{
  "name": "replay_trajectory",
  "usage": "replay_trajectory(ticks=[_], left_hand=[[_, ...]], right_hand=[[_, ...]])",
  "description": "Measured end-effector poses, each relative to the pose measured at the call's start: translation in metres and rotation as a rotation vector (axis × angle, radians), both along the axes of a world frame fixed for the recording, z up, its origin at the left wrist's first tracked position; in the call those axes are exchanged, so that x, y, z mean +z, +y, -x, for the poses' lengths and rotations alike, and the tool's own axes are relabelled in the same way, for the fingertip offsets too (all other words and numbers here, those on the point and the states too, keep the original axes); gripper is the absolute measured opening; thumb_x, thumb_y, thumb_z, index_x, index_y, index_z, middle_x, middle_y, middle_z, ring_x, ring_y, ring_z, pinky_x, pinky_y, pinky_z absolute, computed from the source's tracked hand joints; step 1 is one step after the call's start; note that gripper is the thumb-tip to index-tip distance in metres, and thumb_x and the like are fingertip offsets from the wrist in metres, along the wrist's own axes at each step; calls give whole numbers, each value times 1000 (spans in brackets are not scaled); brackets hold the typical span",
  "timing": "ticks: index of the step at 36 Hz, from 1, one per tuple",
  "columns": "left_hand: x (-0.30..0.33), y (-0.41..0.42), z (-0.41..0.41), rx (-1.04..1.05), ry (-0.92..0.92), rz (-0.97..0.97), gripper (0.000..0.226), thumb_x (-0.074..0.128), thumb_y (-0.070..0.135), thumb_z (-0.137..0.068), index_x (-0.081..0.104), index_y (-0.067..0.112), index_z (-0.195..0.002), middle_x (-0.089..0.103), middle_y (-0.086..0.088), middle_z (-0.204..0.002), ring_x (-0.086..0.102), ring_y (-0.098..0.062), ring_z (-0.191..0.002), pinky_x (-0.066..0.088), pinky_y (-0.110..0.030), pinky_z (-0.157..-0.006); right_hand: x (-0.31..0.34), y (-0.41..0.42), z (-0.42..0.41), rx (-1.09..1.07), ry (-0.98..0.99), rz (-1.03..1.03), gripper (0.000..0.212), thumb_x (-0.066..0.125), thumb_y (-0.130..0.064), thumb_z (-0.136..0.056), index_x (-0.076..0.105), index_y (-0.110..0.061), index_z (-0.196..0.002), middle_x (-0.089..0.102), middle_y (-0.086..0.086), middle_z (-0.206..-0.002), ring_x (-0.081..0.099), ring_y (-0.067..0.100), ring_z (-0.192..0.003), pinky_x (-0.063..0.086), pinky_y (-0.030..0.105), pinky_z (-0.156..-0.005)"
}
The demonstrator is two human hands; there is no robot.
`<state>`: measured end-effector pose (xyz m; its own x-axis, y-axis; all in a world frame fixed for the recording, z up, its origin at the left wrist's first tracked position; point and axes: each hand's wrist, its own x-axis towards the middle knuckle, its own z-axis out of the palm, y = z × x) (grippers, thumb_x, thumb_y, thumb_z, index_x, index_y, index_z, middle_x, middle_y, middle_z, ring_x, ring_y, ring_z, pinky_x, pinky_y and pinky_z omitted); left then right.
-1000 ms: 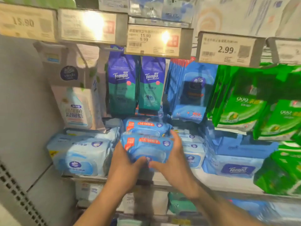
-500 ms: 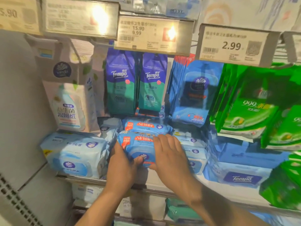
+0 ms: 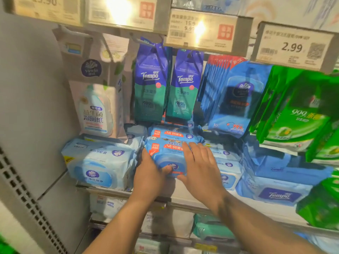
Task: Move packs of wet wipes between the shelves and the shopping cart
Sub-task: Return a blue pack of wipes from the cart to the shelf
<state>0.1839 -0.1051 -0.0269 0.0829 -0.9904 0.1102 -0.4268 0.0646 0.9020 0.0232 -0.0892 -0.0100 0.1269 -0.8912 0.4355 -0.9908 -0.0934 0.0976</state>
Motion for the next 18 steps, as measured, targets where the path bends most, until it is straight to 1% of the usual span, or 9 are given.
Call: replay_trajectory(ticks=[3, 5, 7, 9, 10, 12, 15, 16, 18], left_hand=[[0, 4, -2, -25, 30, -8, 81, 84, 24, -83, 35, 25, -147, 66, 8, -125, 65, -23, -118, 41, -26, -84], [0, 7, -2, -32, 50, -5, 84, 84, 26, -84, 33, 23, -150, 67, 7, -126, 65, -23, -118, 41, -25, -84], [-2, 11, -2, -43, 61, 10, 91, 83, 32, -84, 28, 17, -155, 67, 2, -131, 64, -24, -119, 43, -25, -85], [-3, 15, -3, -57, 74, 29, 93, 82, 36, -85, 26, 13, -156, 66, 0, -134, 64, -23, -121, 45, -25, -88], [-3, 18, -3, -61, 81, 35, 93, 81, 38, -85, 26, 13, -155, 65, 0, -135, 63, -22, -121, 46, -26, -90], [-3, 23, -3, -53, 83, 38, 98, 80, 46, -83, 24, 13, -157, 64, 1, -135, 60, -22, -124, 49, -31, -95], [-1, 31, -6, -44, 57, 46, 106, 76, 58, -76, 24, 16, -158, 60, 1, -138, 55, -22, -130, 49, -41, -103], [0, 35, -6, -49, 57, 66, 102, 74, 62, -72, 29, 19, -154, 61, 2, -136, 55, -21, -129, 50, -43, -103], [2, 45, -6, -51, 49, 102, 87, 70, 63, -71, 39, 28, -144, 60, 6, -132, 55, -17, -126, 50, -43, -101]], right_hand=[[0, 3, -3, -21, -4, -29, 100, 76, -59, -73, 38, -11, -151, 46, 10, -148, 39, 35, -141, 27, 50, -121], [1, 5, -5, -30, -17, -62, 97, 75, -55, -76, 36, -11, -153, 42, 11, -155, 30, 35, -148, 21, 49, -124], [4, 7, -6, -21, -36, -103, 93, 68, -53, -84, 27, -13, -157, 29, 9, -163, 14, 31, -154, 9, 46, -126], [9, 9, -6, -19, -45, -157, 88, 56, -55, -92, 15, -17, -160, 13, 4, -168, -3, 25, -156, -4, 42, -126], [11, 12, -6, -16, -42, -173, 86, 51, -56, -95, 10, -19, -161, 8, 2, -169, -8, 23, -156, -8, 41, -125], [13, 17, -4, 4, -37, -187, 83, 45, -55, -97, 7, -19, -161, 3, 0, -169, -11, 20, -155, -10, 40, -125], [15, 29, -2, 42, -49, -184, 79, 40, -54, -96, 10, -19, -161, 5, -1, -169, -9, 18, -155, -10, 39, -125], [17, 33, -1, 49, -60, -184, 78, 38, -54, -97, 11, -19, -161, 5, -2, -169, -9, 16, -155, -10, 38, -125], [22, 44, 1, 61, -103, -190, 76, 40, -53, -99, 11, -20, -161, 4, -3, -169, -10, 14, -155, -11, 36, -124]])
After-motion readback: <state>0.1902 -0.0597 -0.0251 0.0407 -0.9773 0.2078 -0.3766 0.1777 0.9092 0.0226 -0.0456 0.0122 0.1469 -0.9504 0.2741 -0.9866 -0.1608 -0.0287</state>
